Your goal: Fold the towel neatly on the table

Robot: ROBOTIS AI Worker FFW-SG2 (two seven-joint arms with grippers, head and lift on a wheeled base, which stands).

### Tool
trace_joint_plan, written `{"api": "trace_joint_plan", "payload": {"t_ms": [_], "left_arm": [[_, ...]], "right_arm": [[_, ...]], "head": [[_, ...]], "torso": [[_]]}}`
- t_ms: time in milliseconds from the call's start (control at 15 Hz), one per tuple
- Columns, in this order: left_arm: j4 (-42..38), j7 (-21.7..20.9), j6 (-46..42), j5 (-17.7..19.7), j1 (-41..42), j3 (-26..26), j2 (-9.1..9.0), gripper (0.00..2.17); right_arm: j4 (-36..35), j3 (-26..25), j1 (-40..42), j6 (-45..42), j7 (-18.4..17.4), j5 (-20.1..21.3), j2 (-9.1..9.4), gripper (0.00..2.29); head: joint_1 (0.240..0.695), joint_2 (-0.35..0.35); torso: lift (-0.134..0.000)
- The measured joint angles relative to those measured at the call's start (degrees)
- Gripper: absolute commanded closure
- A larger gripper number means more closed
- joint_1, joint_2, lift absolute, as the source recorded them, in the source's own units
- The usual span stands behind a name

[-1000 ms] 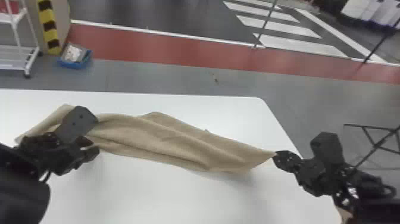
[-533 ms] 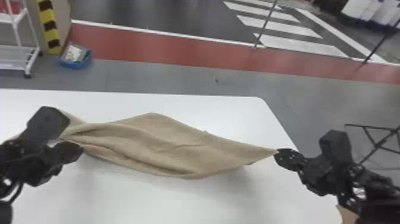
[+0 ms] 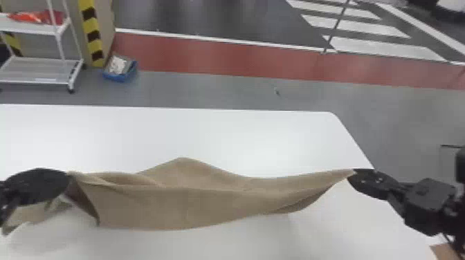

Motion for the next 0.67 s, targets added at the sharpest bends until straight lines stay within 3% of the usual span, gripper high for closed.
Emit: {"api": "trace_joint_plan", "payload": {"t_ms": [133,267,333,467,533,600,667], "left_arm": [[-1.2,0.1,0.9,-1.8,-2.5,-0.8,-0.28,1.61],[1.0,1.9,1.7,-3.3,-6.8,-5.3,-0.53,1.61],[4.2,3.0,1.8,-4.4,-9.0,-8.4,-0.65,1.60],[15.0,8.7,1.8,-6.7,-14.5,-16.2,-1.35,1.35],[19.4,12.8,1.7,-7.3,-16.3,-19.4,-1.85,1.00],[24.0,17.2,1.4,-8.1,-17.8,-22.6,-2.48,0.30],[27.1,21.0,1.1,-9.1,-18.6,-25.2,-3.01,0.01]], "right_arm": [[0.0,-0.2,-0.4,0.6,-0.7,-0.9,0.00,1.36],[0.6,0.2,-0.7,0.9,-1.1,-0.5,0.01,1.35],[1.0,0.4,-0.7,1.2,-1.4,0.1,0.00,1.35],[1.8,1.4,-0.7,2.8,-2.1,2.1,-0.15,1.35],[2.1,1.8,-0.7,3.3,-2.1,2.7,-0.17,1.35],[2.3,2.1,-0.5,3.6,-2.1,3.1,-0.17,1.35],[2.4,2.2,-0.2,3.7,-2.1,3.3,-0.17,1.35]], "head": [[0.695,-0.216],[0.695,-0.233],[0.695,-0.249],[0.695,-0.278],[0.695,-0.288],[0.695,-0.301],[0.695,-0.307]], "torso": [[-0.124],[-0.124],[-0.124],[-0.124],[-0.124],[-0.124],[-0.124]]}}
